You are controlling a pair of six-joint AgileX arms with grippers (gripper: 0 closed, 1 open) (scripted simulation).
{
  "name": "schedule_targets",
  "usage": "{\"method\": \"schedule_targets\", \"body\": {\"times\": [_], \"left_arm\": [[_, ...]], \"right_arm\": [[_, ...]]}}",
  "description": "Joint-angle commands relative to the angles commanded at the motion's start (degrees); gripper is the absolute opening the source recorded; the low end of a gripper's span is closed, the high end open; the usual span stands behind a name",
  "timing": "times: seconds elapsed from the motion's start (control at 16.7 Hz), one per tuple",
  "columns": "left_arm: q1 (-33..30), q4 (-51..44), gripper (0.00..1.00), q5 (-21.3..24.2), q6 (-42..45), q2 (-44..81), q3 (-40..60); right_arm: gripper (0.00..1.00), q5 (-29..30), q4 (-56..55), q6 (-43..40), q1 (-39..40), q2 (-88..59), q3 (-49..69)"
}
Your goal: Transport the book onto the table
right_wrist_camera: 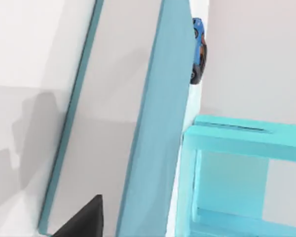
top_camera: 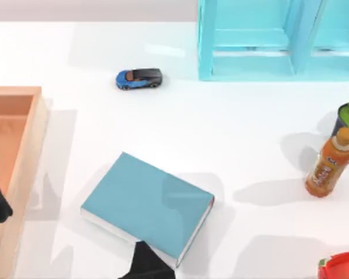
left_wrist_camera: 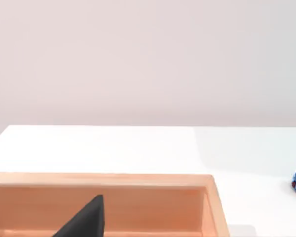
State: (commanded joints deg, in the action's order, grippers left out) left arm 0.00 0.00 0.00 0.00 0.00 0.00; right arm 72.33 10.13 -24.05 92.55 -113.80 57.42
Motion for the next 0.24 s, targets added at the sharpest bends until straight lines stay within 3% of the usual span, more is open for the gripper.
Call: {"method": "schedule_targets", "body": {"times": [0.24], "left_arm": [[0.0,0.0,1.0,0.0,0.0,0.0,0.0]], "right_arm": [[1.0,1.27,3.63,3.79,3.27,1.36,1.42]]}}
